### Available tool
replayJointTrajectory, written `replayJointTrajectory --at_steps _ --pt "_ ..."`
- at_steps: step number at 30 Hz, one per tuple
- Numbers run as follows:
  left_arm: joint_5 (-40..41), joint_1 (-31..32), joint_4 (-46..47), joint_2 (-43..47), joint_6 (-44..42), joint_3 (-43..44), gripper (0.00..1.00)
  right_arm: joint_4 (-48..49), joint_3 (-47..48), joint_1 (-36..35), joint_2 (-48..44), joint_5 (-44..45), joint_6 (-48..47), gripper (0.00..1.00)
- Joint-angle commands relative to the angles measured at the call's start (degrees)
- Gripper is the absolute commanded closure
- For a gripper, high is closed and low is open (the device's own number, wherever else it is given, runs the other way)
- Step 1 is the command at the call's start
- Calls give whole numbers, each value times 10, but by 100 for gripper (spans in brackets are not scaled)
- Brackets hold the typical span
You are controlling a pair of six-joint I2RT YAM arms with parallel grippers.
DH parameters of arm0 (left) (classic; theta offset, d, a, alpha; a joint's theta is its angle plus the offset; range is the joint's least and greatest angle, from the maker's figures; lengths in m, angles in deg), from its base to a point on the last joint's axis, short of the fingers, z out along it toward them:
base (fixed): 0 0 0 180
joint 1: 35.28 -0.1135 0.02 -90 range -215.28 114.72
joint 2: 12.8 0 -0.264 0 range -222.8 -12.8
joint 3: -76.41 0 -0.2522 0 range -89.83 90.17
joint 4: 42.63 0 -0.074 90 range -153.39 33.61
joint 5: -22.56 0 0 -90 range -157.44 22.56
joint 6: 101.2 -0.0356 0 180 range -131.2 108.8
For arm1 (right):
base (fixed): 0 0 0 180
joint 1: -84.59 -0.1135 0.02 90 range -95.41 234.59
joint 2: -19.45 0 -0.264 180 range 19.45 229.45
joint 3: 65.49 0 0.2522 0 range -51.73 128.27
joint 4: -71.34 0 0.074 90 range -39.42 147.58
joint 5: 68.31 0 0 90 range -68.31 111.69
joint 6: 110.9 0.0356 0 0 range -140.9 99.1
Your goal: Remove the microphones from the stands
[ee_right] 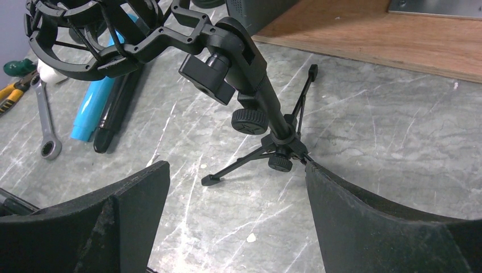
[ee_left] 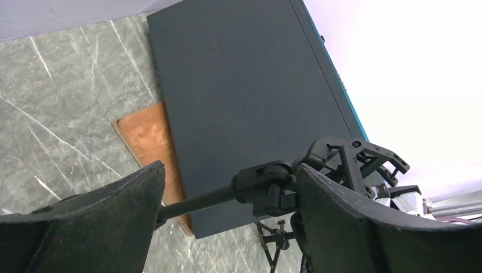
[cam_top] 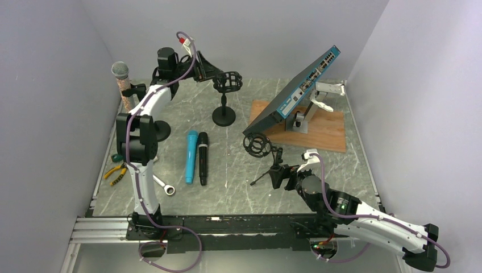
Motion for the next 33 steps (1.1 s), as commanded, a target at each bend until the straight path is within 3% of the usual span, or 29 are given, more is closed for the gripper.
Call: replayJointTrajectory --at_steps 1,9,19,24,33 --pt "5 12 -52 5 -54 35 11 12 18 -3 1 5 2 9" --pt "40 11 -139 -8 -113 52 17 14 19 -2 3 5 0 9" --pt "121 4 -319 -35 -218 99 23 15 15 -3 0 5 1 9" --pt "158 0 -345 -34 -251 77 28 15 15 -3 -1 5 2 9" --pt "245 2 -365 -27 -303 18 29 17 15 -3 1 5 1 9"
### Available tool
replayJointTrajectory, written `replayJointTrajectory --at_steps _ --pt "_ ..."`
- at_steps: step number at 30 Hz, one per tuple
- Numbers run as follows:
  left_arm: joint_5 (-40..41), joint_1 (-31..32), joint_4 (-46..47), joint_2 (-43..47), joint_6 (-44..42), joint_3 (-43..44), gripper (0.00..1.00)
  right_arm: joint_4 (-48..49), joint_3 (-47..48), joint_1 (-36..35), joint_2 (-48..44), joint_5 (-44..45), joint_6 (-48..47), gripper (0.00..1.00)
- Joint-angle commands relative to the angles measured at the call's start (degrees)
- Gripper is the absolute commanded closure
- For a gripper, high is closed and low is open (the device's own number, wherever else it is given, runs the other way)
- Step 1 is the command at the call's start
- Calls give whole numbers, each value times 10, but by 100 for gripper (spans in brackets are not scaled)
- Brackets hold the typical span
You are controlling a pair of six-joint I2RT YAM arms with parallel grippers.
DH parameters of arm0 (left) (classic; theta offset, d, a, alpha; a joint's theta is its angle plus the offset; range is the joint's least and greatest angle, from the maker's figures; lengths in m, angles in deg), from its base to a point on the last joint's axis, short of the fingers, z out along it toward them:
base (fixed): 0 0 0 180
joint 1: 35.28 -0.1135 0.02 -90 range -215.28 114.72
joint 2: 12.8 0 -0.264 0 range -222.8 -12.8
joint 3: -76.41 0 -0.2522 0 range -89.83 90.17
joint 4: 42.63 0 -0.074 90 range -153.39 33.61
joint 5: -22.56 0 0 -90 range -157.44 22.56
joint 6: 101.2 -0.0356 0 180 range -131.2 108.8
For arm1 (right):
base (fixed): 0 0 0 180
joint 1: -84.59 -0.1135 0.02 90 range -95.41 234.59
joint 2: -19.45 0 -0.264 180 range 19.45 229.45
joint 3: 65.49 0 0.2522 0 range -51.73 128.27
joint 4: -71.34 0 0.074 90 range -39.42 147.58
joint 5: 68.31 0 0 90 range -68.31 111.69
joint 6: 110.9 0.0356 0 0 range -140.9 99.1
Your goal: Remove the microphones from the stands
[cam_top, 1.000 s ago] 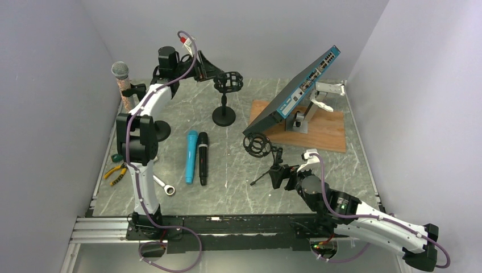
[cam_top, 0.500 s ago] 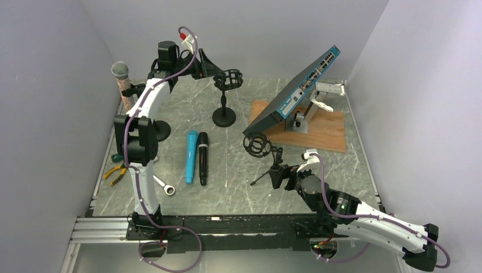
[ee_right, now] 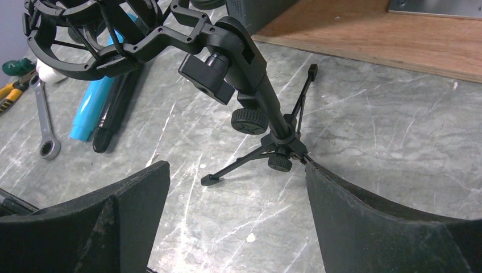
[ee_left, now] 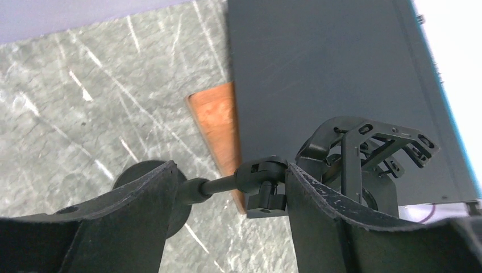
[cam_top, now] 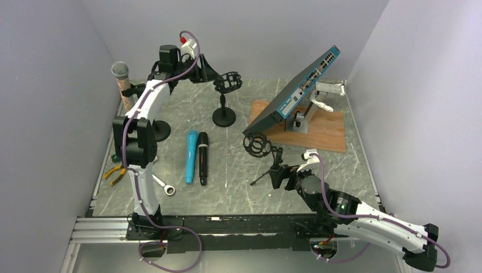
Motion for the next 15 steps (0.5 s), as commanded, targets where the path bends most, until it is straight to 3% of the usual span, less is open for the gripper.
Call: replayJointTrajectory --at_steps 1,9,15 --pt "139 -3 -101 -46 -91 -59 29 16 14 -2 -1 4 1 9" --pt "164 -2 -77 -57 -78 -98 29 18 12 -2 -5 3 0 9" --pt "170 -2 -123 -44 -90 -42 22 20 14 -2 2 2 -2 9"
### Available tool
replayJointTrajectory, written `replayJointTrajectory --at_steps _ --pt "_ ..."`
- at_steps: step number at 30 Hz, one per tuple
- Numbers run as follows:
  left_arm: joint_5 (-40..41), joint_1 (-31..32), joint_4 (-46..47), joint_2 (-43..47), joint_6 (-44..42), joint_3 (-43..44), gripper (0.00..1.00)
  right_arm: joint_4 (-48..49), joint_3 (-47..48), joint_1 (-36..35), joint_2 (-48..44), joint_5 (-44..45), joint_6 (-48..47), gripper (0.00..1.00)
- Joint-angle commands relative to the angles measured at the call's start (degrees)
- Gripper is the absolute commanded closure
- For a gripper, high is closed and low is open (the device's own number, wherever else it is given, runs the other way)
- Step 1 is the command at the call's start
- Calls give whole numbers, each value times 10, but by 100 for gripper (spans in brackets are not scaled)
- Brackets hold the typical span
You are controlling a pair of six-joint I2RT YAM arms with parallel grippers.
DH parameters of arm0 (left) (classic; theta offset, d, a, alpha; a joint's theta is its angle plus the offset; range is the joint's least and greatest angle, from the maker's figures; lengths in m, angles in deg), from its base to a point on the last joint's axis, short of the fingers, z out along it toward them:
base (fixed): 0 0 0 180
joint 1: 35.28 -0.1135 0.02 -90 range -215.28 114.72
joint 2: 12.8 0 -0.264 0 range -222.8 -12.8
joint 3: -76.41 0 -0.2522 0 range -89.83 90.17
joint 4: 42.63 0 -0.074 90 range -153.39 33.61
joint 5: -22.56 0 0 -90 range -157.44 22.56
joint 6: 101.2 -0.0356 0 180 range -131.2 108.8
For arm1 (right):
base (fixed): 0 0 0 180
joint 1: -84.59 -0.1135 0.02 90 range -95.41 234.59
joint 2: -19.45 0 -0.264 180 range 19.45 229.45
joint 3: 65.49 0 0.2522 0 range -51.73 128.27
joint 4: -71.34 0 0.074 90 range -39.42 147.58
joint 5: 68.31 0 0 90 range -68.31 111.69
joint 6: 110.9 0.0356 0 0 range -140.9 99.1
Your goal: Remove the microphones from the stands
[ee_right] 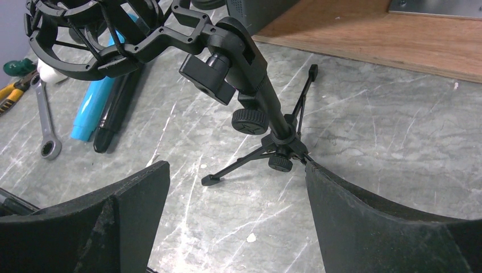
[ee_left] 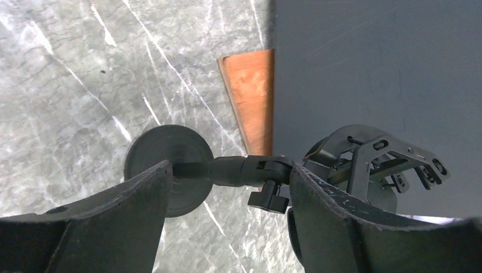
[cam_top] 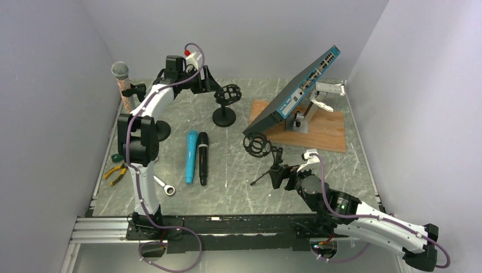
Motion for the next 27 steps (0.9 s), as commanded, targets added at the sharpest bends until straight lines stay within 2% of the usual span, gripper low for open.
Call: replayJointTrajectory --at_steps 1,3,9,13,16,20,27 --pt "113 -10 -116 -23 -70 37 20 20 14 -3 4 3 -2 9" --pt "115 -11 -138 -11 -73 67 16 20 15 -2 6 3 -3 9" --pt "138 -11 -211 35 -70 167 12 21 14 -2 9 4 -2 9" --pt "128 -11 -222 88 -63 175 9 21 15 -2 12 4 -3 9" --pt "136 -10 -238 136 -63 161 9 21 16 -2 14 2 -2 9" --pt "165 -9 -235 234 -77 67 8 21 16 -2 16 0 -2 9" --pt "289 -8 -311 366 -134 9 10 24 15 -2 15 -2 -6 9"
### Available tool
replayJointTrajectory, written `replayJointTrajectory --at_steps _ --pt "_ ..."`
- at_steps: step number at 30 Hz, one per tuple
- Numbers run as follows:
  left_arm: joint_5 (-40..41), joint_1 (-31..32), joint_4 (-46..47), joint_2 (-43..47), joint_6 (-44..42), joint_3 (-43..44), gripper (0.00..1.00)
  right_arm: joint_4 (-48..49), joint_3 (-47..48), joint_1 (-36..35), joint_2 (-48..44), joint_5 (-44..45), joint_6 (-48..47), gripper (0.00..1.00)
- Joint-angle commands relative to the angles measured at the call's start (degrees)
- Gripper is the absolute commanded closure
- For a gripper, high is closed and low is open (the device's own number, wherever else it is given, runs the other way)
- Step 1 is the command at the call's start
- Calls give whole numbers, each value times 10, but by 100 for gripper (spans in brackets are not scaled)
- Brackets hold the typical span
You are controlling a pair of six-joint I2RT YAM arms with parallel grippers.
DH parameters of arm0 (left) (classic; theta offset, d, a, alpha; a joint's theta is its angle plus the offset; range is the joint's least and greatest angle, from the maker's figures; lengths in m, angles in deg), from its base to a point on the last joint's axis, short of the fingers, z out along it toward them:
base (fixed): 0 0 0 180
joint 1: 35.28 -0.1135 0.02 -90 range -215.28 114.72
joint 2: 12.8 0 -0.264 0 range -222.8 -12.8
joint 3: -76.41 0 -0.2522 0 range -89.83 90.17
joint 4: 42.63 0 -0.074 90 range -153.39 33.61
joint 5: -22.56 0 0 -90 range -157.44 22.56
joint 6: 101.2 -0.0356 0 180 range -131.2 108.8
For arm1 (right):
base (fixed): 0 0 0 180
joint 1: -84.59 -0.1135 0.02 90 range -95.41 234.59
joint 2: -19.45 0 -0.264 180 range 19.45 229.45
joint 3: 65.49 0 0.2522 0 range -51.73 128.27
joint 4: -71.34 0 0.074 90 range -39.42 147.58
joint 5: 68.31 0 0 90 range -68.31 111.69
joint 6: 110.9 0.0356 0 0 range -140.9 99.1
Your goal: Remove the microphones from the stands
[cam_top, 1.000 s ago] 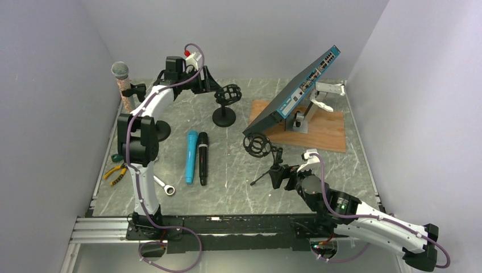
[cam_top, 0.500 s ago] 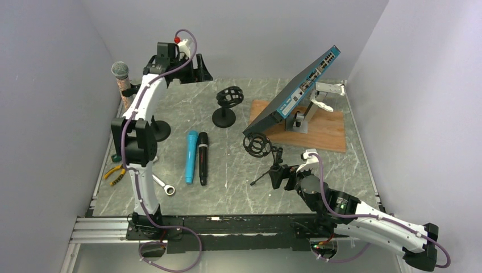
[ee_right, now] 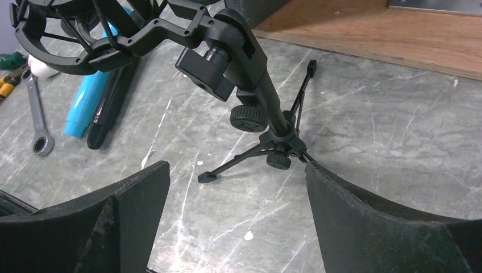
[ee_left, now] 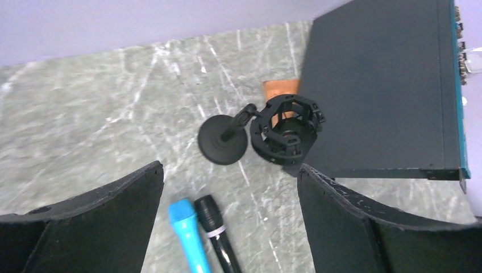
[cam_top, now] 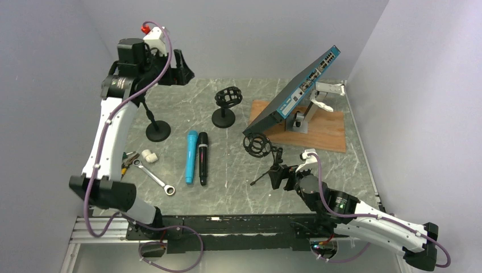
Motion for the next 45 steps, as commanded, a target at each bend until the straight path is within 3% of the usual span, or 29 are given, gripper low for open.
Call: replayJointTrajectory --at_steps 1,10,15,18,23,27,31,36,41,45 --pt "108 2 -47 78 -42 -41 10 24 16 -2 2 -1 -6 9" --pt "268 2 -15 227 -46 -150 9 31 14 -2 10 -10 -11 9" --pt "445 2 43 282 -42 -213 1 31 16 -2 13 -14 -13 9" --pt "533 1 100 297 -32 -254 1 31 16 -3 12 -15 -14 9" --pt "595 -6 214 270 -56 -305 0 25 20 -2 7 -16 -12 9" --pt "589 -35 290 225 -61 -314 1 17 22 -3 2 -19 -8 9" --pt "562 -67 301 182 -36 -291 0 8 30 -2 2 -15 -6 9" --pt "498 -75 348 160 -80 -297 1 18 40 -2 23 -23 -17 9" --pt "474 -75 402 158 -133 -334 5 32 70 -2 77 -43 -40 9" --pt "443 -93 432 159 -150 -355 14 44 96 -3 116 -62 -51 9"
